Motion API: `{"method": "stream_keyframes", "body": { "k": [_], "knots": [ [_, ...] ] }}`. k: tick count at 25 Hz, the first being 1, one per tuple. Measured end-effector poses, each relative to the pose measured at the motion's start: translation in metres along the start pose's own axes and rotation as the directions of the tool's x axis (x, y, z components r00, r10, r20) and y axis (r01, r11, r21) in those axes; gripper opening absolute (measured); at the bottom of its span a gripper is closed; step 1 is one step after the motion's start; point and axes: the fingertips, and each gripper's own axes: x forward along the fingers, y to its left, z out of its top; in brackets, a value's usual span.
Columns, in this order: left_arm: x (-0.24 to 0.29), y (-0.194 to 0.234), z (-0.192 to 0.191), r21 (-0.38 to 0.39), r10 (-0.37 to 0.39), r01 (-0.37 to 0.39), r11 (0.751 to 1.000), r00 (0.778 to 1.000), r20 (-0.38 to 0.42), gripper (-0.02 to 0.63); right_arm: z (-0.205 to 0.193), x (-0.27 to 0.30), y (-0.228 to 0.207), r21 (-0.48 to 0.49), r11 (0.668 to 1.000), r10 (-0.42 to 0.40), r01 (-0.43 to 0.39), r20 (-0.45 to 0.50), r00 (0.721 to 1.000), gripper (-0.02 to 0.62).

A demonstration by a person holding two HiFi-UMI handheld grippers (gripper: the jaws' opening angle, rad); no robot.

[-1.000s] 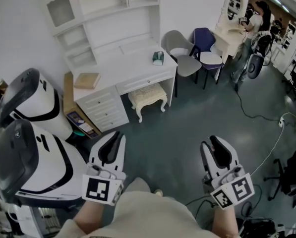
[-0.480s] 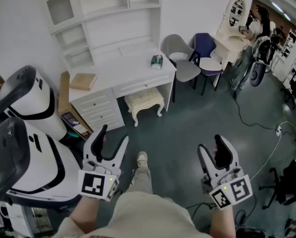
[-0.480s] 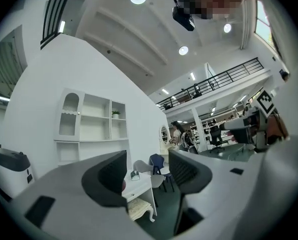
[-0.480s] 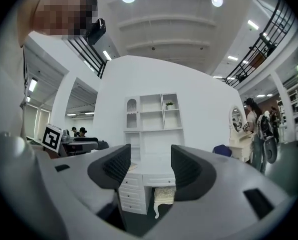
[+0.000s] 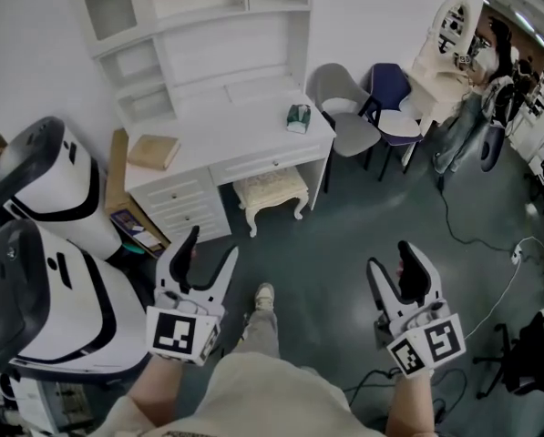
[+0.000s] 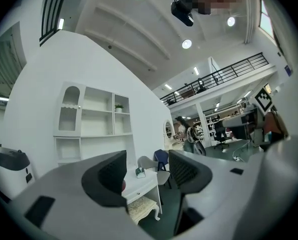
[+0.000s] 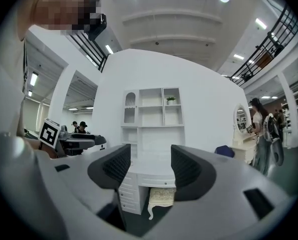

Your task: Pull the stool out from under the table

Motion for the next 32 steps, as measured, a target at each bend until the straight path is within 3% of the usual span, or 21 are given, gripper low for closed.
{"method": "stream_keyframes", "body": {
  "k": [11, 22, 32],
  "knots": [
    [0.127, 0.059, -0.031, -0.027, -0.023, 0.02, 0.999, 0.996, -0.091, 0.262, -0.023, 0.143, -0.046, 0.058, 0.997, 0.05, -0.044, -0.106, 0.993, 0.256],
    [0.279, 0.149, -0.066, -0.055, -0.044, 0.035, 0.998, 0.986, -0.162, 0.264, -0.056, 0.319, -0.094, 0.136, 0.989, 0.093, -0.066, -0.199, 0.976, 0.256],
    [0.351, 0.194, -0.099, -0.082, -0.037, 0.018, 0.996, 0.974, -0.224, 0.264, -0.085, 0.415, -0.137, 0.152, 0.985, 0.118, -0.078, -0.272, 0.955, 0.256]
  ]
}}
